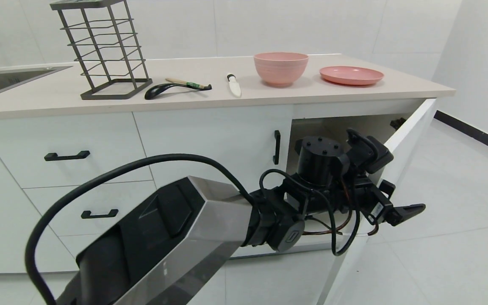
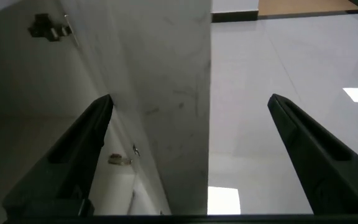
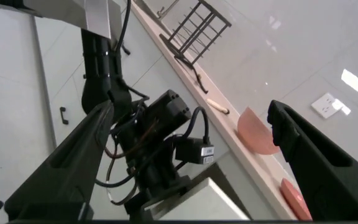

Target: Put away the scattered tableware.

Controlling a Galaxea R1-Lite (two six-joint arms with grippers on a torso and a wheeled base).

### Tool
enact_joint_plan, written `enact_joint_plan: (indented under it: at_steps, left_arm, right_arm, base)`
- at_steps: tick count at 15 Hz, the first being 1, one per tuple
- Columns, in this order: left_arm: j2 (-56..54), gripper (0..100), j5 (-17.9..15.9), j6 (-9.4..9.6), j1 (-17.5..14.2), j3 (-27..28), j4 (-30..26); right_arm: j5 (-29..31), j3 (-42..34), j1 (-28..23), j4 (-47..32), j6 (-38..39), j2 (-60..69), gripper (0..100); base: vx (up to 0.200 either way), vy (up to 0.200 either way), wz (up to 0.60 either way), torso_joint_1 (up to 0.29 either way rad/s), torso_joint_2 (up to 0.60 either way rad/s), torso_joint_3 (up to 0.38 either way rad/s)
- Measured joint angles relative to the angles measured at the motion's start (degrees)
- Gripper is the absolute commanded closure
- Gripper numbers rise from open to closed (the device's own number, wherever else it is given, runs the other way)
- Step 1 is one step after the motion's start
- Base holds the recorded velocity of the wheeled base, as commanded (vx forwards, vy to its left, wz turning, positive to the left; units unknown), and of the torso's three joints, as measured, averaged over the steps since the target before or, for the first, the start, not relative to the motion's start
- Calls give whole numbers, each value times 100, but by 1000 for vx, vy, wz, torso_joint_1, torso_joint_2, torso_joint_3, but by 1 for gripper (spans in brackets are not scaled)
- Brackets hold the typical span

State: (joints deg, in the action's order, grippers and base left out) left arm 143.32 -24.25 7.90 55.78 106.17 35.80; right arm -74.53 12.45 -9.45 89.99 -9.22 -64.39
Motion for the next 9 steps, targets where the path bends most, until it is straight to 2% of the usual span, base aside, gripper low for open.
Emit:
enact_joint_plan:
  at_steps: [5,9]
  left_arm:
    - [102,0,-20,-167,300,111,265]
    - [160,0,17,-189,477,122,333]
  right_arm:
    - [2,111,-102,-2,-38,296,0]
    - [2,183,-207,-2,-44,475,0]
  base:
    - [0,0,0,0,0,0]
    - [0,0,0,0,0,0]
